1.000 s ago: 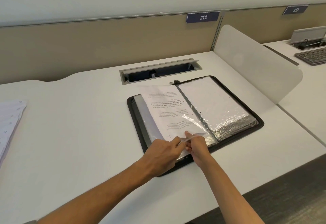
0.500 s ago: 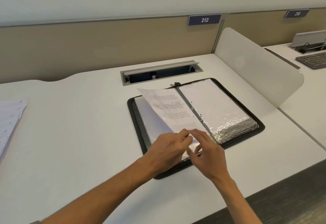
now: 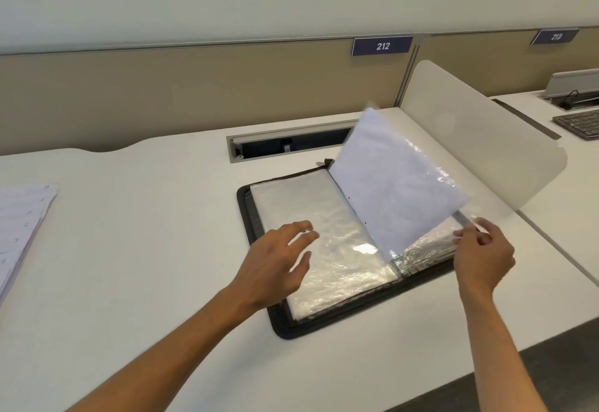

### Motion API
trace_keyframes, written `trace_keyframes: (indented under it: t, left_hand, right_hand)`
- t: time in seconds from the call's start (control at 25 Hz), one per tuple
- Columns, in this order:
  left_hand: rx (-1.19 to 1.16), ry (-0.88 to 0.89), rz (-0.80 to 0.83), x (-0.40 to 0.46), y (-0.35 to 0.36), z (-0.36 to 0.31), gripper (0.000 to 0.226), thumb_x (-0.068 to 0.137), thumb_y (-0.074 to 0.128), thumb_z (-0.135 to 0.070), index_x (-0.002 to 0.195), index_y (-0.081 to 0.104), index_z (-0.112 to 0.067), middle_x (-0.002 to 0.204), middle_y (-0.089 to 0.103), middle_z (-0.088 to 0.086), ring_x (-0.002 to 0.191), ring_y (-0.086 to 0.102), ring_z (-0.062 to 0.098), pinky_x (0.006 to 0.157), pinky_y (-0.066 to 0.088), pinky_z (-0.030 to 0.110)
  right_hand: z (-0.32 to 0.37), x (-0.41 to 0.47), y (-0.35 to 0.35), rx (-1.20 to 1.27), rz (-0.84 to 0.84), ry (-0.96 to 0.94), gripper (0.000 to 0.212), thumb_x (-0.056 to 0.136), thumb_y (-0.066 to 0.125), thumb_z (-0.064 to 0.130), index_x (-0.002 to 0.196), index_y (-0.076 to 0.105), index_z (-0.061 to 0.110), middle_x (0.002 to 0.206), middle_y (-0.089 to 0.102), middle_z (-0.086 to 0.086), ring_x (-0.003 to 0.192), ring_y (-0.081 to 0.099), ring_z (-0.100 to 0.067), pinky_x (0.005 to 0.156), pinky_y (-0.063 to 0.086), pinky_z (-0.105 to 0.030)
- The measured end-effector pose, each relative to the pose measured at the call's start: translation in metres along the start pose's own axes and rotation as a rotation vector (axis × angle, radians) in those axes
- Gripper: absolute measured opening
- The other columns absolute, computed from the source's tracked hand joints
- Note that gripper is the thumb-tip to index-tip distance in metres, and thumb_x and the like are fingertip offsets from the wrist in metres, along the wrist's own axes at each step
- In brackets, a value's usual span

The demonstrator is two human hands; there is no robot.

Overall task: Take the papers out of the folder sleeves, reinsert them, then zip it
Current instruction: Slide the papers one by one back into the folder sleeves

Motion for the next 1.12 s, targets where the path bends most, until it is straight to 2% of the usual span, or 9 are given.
trace_keyframes:
  t: [0.04, 0.12, 0.2, 0.28, 0.36, 0.52, 0.76, 0.92, 1.12]
  left_hand:
    - [0.011, -0.03, 0.01, -0.005, 0.0, 0.007, 0.033, 0.091, 0.054, -0.028, 0.121, 0.064, -0.019, 0.127, 0.062, -0.001, 0.104, 0.064, 0.017, 0.08, 0.053, 0.028]
    - [0.021, -0.088, 0.029, -0.014, -0.003, 0.019, 0.034, 0.091, 0.05, -0.032, 0.119, 0.065, -0.02, 0.125, 0.063, -0.002, 0.104, 0.064, 0.016, 0.08, 0.054, 0.029]
    - [0.029, -0.137, 0.041, -0.021, -0.006, 0.029, 0.035, 0.091, 0.048, -0.034, 0.117, 0.066, -0.019, 0.123, 0.064, -0.002, 0.1, 0.065, 0.016, 0.079, 0.052, 0.025]
    - [0.044, -0.183, 0.052, -0.029, -0.01, 0.039, 0.035, 0.091, 0.047, -0.034, 0.113, 0.068, -0.018, 0.12, 0.066, -0.002, 0.095, 0.065, 0.015, 0.078, 0.048, 0.022]
    - [0.054, -0.229, 0.076, -0.04, -0.013, 0.052, 0.035, 0.091, 0.046, -0.035, 0.112, 0.068, -0.018, 0.118, 0.066, -0.003, 0.095, 0.065, 0.015, 0.077, 0.051, 0.024]
    - [0.079, -0.328, 0.093, -0.07, -0.024, 0.08, 0.034, 0.091, 0.045, -0.037, 0.11, 0.069, -0.02, 0.115, 0.066, -0.006, 0.089, 0.065, 0.015, 0.072, 0.053, 0.028]
    - [0.167, -0.534, 0.045, -0.126, -0.064, 0.13, 0.036, 0.086, 0.045, -0.039, 0.1, 0.07, -0.02, 0.109, 0.068, -0.008, 0.077, 0.063, 0.018, 0.065, 0.044, 0.026]
    - [0.219, -0.739, 0.074, -0.186, -0.086, 0.188, 0.031, 0.085, 0.054, -0.033, 0.104, 0.07, -0.014, 0.115, 0.068, 0.001, 0.094, 0.065, 0.028, 0.08, 0.05, 0.041]
    - [0.343, -0.83, 0.134, -0.243, -0.103, 0.252, 0.04, 0.082, 0.053, -0.033, 0.107, 0.068, -0.005, 0.117, 0.065, 0.013, 0.107, 0.062, 0.035, 0.09, 0.045, 0.05]
  right_hand:
    - [-0.002, -0.001, 0.001, -0.032, -0.005, -0.018, 0.035, 0.095, 0.054, 0.021, 0.129, 0.056, 0.016, 0.113, 0.069, -0.01, 0.102, 0.064, -0.026, 0.1, 0.046, -0.038]
    - [-0.009, -0.011, 0.009, -0.243, 0.058, -0.28, 0.055, 0.098, 0.05, 0.034, 0.147, 0.037, 0.014, 0.145, 0.048, -0.007, 0.131, 0.046, -0.026, 0.106, 0.036, -0.041]
    - [-0.026, -0.021, 0.023, -0.59, 0.327, -0.513, 0.067, 0.098, 0.035, 0.056, 0.151, 0.03, 0.014, 0.158, 0.029, -0.007, 0.145, 0.027, -0.026, 0.114, 0.025, -0.046]
    - [-0.042, -0.026, 0.038, -0.902, 0.678, -0.409, 0.083, 0.092, 0.017, 0.075, 0.153, 0.027, 0.02, 0.162, 0.021, -0.005, 0.148, 0.019, -0.025, 0.116, 0.017, -0.053]
    - [-0.046, -0.035, 0.049, -1.029, 0.793, -0.261, 0.092, 0.085, 0.013, 0.081, 0.154, 0.022, 0.02, 0.163, 0.014, -0.006, 0.149, 0.014, -0.026, 0.117, 0.014, -0.055]
    - [-0.015, -0.08, 0.08, -0.785, 0.645, -0.481, 0.086, 0.09, 0.021, 0.075, 0.151, 0.032, 0.014, 0.16, 0.025, -0.011, 0.146, 0.023, -0.028, 0.118, 0.021, -0.05]
    - [0.044, -0.209, 0.148, -0.404, 1.127, -0.725, 0.057, 0.096, 0.044, 0.057, 0.142, 0.046, 0.024, 0.153, 0.037, 0.005, 0.138, 0.037, -0.014, 0.113, 0.031, -0.033]
    - [0.075, -0.296, 0.203, -0.395, 1.414, -0.796, 0.051, 0.097, 0.05, 0.048, 0.141, 0.046, 0.023, 0.147, 0.044, 0.006, 0.13, 0.046, -0.016, 0.107, 0.038, -0.033]
    - [0.103, -0.38, 0.278, -0.494, 1.595, -0.777, 0.059, 0.092, 0.058, 0.046, 0.144, 0.042, 0.023, 0.15, 0.033, 0.004, 0.136, 0.03, -0.021, 0.104, 0.035, -0.039]
Point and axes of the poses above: each hand's wrist, its own x-axis towards the middle knuckle, its own y-axis out of the palm, z = x × y, the point moved 1 cm from there along x, towards the middle knuckle
